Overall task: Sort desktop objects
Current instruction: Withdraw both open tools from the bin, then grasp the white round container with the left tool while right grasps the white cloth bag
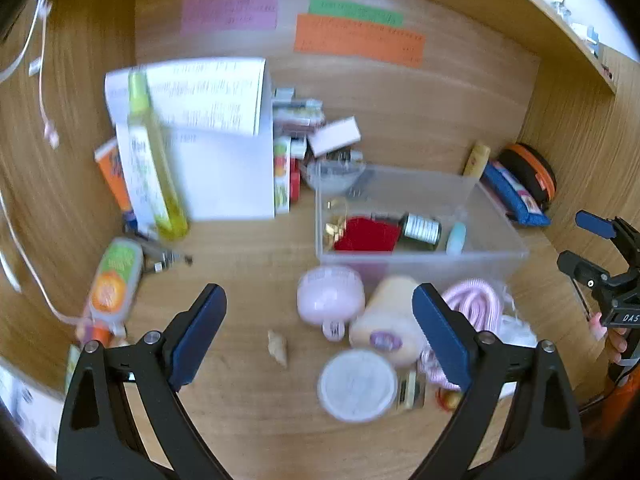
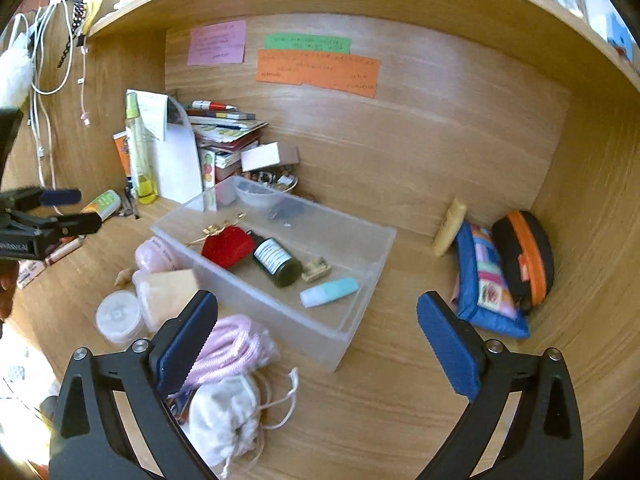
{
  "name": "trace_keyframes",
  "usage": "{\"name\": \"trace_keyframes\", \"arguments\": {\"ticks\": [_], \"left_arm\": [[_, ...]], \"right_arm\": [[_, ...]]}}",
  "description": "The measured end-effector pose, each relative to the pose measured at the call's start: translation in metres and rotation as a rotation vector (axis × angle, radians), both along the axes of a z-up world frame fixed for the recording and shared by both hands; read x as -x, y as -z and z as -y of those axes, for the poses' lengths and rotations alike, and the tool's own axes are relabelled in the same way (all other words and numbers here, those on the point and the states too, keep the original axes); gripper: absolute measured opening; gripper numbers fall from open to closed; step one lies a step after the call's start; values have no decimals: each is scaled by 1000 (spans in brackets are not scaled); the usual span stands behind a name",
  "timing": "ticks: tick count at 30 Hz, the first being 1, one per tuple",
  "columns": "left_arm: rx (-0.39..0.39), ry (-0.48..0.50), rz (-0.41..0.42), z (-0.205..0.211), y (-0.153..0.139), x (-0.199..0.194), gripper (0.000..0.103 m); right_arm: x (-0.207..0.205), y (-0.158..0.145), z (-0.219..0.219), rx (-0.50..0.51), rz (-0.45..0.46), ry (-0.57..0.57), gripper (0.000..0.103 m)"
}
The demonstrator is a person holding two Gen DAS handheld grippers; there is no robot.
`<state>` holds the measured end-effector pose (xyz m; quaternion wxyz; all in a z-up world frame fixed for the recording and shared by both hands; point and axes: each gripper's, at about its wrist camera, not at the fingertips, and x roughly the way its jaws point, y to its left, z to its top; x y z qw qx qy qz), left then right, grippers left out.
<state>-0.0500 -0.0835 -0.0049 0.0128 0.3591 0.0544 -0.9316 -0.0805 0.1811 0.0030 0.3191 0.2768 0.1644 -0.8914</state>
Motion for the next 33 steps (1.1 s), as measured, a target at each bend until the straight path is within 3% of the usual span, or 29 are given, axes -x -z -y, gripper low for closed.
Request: {"name": "trace_keyframes", "arguments": {"ticks": [6, 10, 17, 22, 27, 33], "left_arm": [[22, -10, 42, -9, 30, -14, 95], [-39, -10, 84, -10, 51, -23, 95], [-35, -21, 106, -22, 73, -36, 95], [-31, -37, 159, -24, 90, -26, 95], [-18, -31, 183, -25, 97, -17, 95], [39, -28, 176, -35, 99, -7, 95]], "right_arm": [[-7, 20, -11, 22, 36, 23, 100], [-7, 40, -20, 47, 135, 40, 100], [-17, 79, -28, 89, 297, 11, 100], [-18, 95, -20, 100, 346, -24, 97], [-11, 110, -13, 101, 433, -72, 82], [-12, 114, 0, 90, 447, -135, 56]]}}
